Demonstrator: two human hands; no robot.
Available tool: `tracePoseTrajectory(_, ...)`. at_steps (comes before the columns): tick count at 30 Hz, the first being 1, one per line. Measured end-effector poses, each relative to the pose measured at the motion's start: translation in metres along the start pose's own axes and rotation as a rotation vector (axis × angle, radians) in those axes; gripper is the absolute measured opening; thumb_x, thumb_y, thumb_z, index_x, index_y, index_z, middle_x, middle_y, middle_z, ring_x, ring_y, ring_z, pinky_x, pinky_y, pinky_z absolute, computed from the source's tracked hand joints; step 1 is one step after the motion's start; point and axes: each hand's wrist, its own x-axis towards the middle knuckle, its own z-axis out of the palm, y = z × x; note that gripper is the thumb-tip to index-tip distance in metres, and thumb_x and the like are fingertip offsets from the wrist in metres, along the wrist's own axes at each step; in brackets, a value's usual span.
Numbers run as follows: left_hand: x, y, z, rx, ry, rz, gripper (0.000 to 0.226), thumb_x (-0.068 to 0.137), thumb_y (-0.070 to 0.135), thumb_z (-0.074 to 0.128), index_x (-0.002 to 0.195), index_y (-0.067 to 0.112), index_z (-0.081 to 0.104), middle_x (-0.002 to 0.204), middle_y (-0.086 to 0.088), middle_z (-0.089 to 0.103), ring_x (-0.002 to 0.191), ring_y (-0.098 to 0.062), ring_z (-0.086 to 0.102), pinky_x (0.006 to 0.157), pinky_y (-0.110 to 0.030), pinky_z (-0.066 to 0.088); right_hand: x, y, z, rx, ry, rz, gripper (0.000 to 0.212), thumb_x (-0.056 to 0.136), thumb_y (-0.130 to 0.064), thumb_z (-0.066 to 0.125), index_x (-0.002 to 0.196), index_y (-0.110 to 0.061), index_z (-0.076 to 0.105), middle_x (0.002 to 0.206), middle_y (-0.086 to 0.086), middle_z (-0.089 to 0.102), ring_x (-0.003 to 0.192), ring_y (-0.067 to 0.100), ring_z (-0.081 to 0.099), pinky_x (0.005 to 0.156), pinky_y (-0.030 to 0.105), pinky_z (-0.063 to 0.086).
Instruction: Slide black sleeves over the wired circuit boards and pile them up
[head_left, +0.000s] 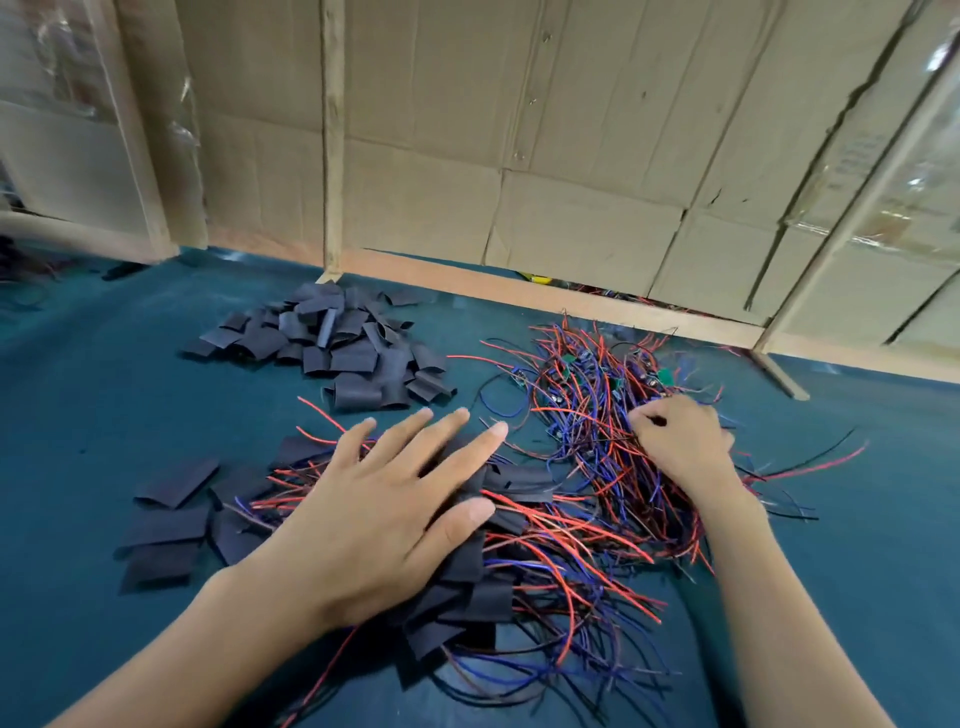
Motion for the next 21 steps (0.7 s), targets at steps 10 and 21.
tracePoseTrajectory(10,-0.009,-0.094,-0.030,-0.459,0.838,-0.374,0.025,0.091,0.032,0.046,0.103,0.037,0.066,0.100,0.012,0.068,0.100,-0.011,0.064,0.093,-0.029,0.048,0.004,0.015,-0.046,0.042,-0.259,0.023,0.018,0.080,-0.030,0.084,0.097,-0.031,0.079,0.067,-0.008,0.053,0.079,0.016,0.056,0.078,0.032,0.042)
tracePoseTrajectory(21,-0.022,-0.140,-0.011,0.057,-0.215,-0.926,0.062,0.081,0.079,0.043,0.117,0.028,0.043,0.115,-0.009,0.040,0.105,-0.042,0.057,0.091,-0.048,0.049,0.001,-0.006,-0.064,0.352,0.243,-0.075,0.011,0.086,-0.019,0.074,0.096,-0.025,0.071,0.086,-0.002,0.069,0.073,0.009,0.062,0.078,0.025,0.044)
